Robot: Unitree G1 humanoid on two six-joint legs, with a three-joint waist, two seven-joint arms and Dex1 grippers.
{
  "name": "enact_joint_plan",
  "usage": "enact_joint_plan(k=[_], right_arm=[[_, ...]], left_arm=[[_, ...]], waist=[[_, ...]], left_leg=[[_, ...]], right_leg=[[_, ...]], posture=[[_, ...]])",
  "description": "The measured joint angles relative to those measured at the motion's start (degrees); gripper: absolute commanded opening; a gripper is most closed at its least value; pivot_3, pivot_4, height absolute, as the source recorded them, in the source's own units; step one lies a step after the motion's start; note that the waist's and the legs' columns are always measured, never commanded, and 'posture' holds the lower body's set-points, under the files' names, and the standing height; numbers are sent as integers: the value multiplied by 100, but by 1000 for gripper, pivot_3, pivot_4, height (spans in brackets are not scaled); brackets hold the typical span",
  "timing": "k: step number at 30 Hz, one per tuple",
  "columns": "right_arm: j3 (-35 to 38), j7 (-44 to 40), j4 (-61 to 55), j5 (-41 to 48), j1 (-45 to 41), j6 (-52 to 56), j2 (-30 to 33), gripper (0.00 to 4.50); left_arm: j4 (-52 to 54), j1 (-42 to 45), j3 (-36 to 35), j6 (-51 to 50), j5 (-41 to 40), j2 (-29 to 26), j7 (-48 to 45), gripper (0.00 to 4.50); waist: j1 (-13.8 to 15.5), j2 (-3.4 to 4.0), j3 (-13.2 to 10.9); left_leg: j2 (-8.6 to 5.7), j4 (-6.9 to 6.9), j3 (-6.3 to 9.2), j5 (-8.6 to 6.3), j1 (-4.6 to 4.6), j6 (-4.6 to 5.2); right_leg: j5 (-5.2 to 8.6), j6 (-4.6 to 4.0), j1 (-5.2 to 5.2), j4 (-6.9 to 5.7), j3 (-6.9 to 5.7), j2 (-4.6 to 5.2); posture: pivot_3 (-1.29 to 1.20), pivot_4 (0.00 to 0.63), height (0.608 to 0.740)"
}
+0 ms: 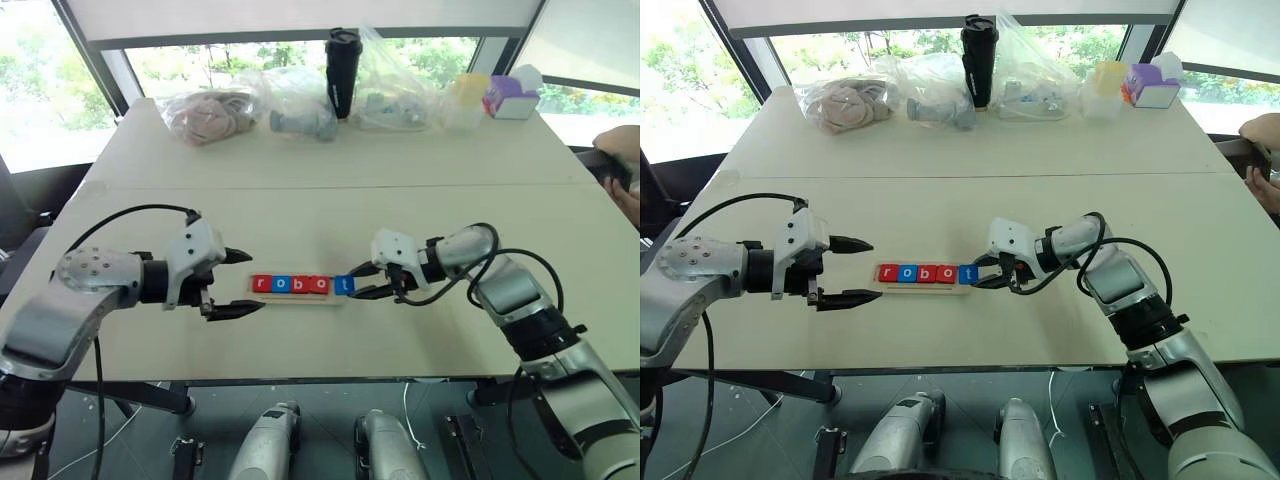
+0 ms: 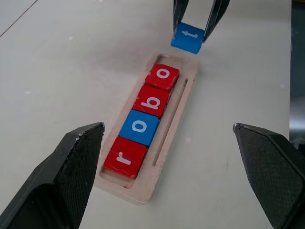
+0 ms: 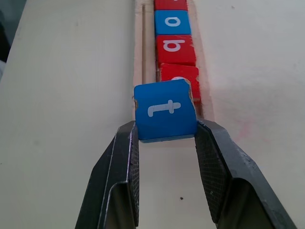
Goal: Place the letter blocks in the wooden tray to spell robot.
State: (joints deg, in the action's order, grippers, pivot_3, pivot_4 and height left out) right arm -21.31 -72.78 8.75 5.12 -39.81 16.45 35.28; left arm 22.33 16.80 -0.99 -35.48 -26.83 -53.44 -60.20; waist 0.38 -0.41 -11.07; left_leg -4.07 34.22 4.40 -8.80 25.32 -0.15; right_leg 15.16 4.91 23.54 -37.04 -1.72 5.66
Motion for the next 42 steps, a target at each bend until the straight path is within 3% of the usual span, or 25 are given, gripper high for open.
enact_joint_plan(k=[11, 42], right_arm=[[-280, -35, 452, -496, -236, -212, -159, 1107], [-283, -45, 748, -500, -594, 951, -757, 1107]], left_arm=[[70, -274, 6, 57, 120, 35, 192, 4500], [99, -202, 129, 78, 173, 240, 396, 4500]], waist=[[-9, 0, 0], [-113, 0, 0]], left_leg=[[0, -2, 0, 1, 0, 1], [0, -2, 0, 3, -1, 2]], right_leg=[[-7, 13, 3, -3, 0, -7], [-11, 21, 4, -9, -1, -10]], posture=[[0, 150, 740], [0, 150, 740]])
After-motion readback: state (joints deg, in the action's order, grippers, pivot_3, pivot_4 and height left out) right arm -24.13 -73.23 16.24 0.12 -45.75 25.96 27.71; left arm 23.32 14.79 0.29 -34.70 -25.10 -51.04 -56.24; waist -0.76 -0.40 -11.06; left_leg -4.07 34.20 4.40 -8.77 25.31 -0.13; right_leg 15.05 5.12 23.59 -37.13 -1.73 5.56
